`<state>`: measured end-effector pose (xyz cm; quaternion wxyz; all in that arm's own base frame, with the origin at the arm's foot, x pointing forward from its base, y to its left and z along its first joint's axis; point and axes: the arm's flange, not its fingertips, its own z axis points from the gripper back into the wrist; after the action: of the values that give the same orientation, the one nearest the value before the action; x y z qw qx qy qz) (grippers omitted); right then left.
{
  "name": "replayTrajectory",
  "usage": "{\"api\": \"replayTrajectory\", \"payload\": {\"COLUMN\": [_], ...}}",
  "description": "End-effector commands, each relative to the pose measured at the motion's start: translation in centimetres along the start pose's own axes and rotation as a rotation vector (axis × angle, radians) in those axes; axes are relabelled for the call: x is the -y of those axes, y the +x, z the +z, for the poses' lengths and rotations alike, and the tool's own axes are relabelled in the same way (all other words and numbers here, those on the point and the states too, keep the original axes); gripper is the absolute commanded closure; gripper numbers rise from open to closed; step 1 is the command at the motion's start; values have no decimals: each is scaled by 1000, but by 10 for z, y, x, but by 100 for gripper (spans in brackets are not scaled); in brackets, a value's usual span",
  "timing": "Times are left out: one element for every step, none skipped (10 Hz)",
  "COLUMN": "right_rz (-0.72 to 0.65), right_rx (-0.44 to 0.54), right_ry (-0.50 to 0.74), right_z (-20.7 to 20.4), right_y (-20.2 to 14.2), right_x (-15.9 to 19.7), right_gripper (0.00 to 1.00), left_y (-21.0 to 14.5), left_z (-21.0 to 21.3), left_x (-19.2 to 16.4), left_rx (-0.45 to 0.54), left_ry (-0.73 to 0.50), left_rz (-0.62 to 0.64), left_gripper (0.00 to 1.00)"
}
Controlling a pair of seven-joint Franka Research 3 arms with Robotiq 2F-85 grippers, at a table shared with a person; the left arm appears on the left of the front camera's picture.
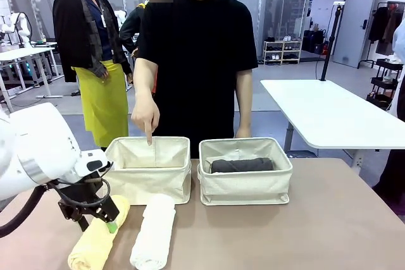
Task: Divide the towels into two baskets.
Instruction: Pick up one hotel-folded towel from the bottom of the table and place it in the Fabric basket indicated by the person.
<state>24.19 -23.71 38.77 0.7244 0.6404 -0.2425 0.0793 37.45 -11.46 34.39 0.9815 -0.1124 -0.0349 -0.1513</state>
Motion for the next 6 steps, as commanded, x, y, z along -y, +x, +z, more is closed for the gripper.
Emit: {"api": "replayTrajectory", "payload": {"right_rz": [-4, -4, -4, -4, -4, -4], "right_rx": [2, 2, 2, 2, 2, 2], "right_ry": [4, 4, 4, 4, 4, 4], "right_z": [0, 0, 0, 0, 0, 0], "right_y": [-2, -2, -2, -2, -2, -2], "right_x": [-6, -6, -6, -6, -6, -6], "right_gripper": [0, 0, 0, 0, 0, 0], "left_y": [-91, -91, -92, -95, -96, -99], "left_z": [-40, -45, -47, -48, -43, -38], "left_x": [-8, -9, -9, -7, -5, -3], "left_rx": [58, 84, 68, 68, 74, 72], "left_ry": [67, 93, 44, 39, 90, 69], "left_rz": [-7, -1, 26, 12, 8, -12], "left_gripper": [0, 0, 0, 0, 0, 20]}}
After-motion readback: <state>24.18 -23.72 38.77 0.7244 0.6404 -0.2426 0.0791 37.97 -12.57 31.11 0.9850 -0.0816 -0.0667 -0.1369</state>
